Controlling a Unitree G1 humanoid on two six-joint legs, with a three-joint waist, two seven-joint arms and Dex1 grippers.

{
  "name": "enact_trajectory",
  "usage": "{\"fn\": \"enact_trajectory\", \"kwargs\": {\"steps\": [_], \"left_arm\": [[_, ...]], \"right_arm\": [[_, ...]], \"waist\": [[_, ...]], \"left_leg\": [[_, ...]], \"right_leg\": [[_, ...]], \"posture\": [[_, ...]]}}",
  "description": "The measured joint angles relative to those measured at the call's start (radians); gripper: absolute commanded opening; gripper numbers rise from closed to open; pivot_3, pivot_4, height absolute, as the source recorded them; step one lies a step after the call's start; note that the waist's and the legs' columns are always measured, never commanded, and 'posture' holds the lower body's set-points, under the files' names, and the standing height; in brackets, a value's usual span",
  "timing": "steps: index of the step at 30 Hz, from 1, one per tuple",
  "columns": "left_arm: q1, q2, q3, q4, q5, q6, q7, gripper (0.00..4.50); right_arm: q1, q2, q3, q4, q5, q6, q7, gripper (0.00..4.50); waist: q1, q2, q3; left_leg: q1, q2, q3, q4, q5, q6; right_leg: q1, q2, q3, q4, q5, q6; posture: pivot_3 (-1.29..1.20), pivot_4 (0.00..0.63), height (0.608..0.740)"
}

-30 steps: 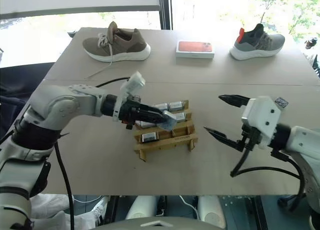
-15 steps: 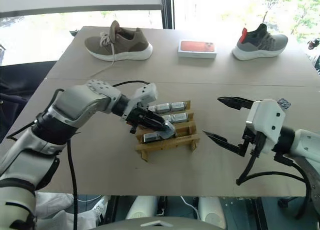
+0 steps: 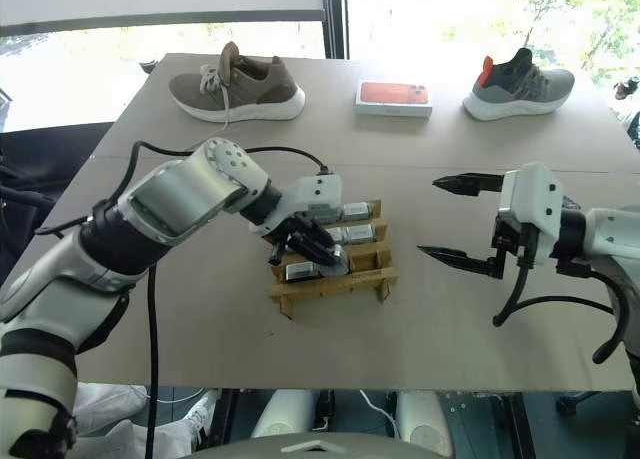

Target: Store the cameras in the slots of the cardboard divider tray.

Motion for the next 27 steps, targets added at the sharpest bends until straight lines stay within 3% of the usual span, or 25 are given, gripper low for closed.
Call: {"fn": "enact_trajectory", "kwargs": {"steps": [17,18,20,22,27], "left_arm": [[0.012,0.012,-0.009,-0.088,0.107,0.043,0.142,0.74],[0.019,0.010,-0.009,-0.088,0.110,0.036,0.146,1.54],[0.030,0.008,-0.010,-0.088,0.120,0.020,0.154,1.93],[0.051,-0.015,-0.008,-0.086,0.139,0.006,0.184,2.95],[0.058,-0.041,0.087,-0.107,0.063,0.079,0.173,2.95]], "right_arm": [[0.003,0.021,0.039,-0.036,-0.027,-0.011,-0.054,4.50],[0.003,0.022,0.039,-0.036,-0.030,-0.017,-0.058,4.50],[0.003,0.023,0.040,-0.036,-0.031,-0.019,-0.061,4.50],[0.005,0.032,0.041,-0.038,-0.032,-0.020,-0.073,4.50],[0.055,0.038,0.041,-0.076,-0.038,-0.003,-0.119,4.50]], "waist": [[-0.001,0.000,0.000],[-0.001,0.000,0.000],[-0.001,0.000,0.000],[-0.001,0.000,0.000],[-0.001,0.000,0.000]], "left_leg": [[-0.001,0.000,0.000,0.001,0.000,0.000],[-0.001,0.000,0.000,0.001,0.000,0.000],[-0.001,0.000,0.000,0.001,0.000,0.000],[-0.001,0.000,0.000,0.001,0.000,0.000],[-0.002,0.001,0.000,0.001,0.000,0.000]], "right_leg": [[-0.001,0.000,0.000,0.000,0.000,0.000],[-0.001,0.000,0.000,0.000,0.000,0.000],[-0.001,0.000,0.000,0.000,0.000,0.000],[-0.001,0.000,0.000,0.001,0.000,0.000],[-0.001,-0.001,0.000,0.001,0.000,0.000]], "posture": [[0.00,0.150,0.740],[0.00,0.150,0.740],[0.00,0.150,0.740],[0.00,0.150,0.740],[0.00,0.150,0.740]]}}
